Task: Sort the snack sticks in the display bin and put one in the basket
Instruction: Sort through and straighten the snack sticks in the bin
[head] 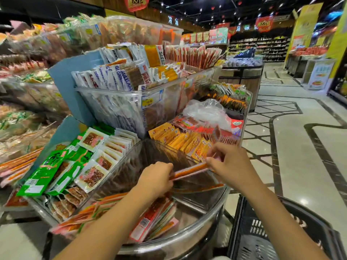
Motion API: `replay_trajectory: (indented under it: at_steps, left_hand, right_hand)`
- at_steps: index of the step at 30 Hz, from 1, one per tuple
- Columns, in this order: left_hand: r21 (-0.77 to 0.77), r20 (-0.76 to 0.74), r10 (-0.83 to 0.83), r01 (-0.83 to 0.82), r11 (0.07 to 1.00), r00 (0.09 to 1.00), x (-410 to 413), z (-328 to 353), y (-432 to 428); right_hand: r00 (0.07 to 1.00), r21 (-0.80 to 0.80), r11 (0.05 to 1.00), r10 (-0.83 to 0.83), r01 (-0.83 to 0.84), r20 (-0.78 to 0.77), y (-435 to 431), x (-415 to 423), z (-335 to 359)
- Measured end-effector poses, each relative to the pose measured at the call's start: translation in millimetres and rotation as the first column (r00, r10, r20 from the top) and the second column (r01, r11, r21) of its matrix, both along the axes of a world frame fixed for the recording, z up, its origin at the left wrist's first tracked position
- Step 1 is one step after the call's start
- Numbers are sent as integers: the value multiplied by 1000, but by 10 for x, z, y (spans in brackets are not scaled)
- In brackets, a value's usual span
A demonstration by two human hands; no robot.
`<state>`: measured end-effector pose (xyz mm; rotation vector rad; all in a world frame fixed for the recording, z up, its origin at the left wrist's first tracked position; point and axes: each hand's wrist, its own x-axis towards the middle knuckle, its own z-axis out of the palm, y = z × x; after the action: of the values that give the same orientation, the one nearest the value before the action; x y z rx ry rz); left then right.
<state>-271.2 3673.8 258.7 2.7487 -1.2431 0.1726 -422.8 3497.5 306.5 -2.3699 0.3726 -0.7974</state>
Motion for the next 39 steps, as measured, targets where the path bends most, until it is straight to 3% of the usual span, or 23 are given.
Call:
replay_trajectory:
  at_steps: [6, 13, 16, 22, 27, 31, 35, 39]
  left_hand:
    - [173, 8, 9, -11, 985, 1000, -80, -162, -178]
    - [229, -12, 44, -40, 973, 999, -162, -205, -199]
    - [247, -90, 17, 6, 969, 996, -171, -245, -199]
    - [136, -232, -12, 44, 990, 973, -26, -160, -15]
    - [-204, -56, -20, 8, 979, 998, 124, 275, 400]
    - [-353, 141, 60, -6, 936, 988, 290, 502, 834]
    - [-375, 213, 43, 42, 926, 976, 453, 391, 1187]
    - [-325, 209, 6, 64, 944, 978, 501, 225, 1280]
  right_hand:
    - [986, -33, 997, -79, 74, -149, -49, -108, -199]
    - [929, -194, 970, -202, 147, -310, -34, -235, -195]
    - [899, -265, 951, -251, 159, -359, -9, -245, -177]
    - [918, -380, 908, -291, 176, -271, 50, -215, -128]
    - [976, -291, 956, -100, 41, -192, 241, -21, -33]
    - [961, -250, 952, 114, -179, -252, 533, 226, 21]
    - [883, -206, 896, 306, -393, -355, 855, 508, -24]
    - [711, -59, 795, 504, -604, -491, 1117, 738, -107]
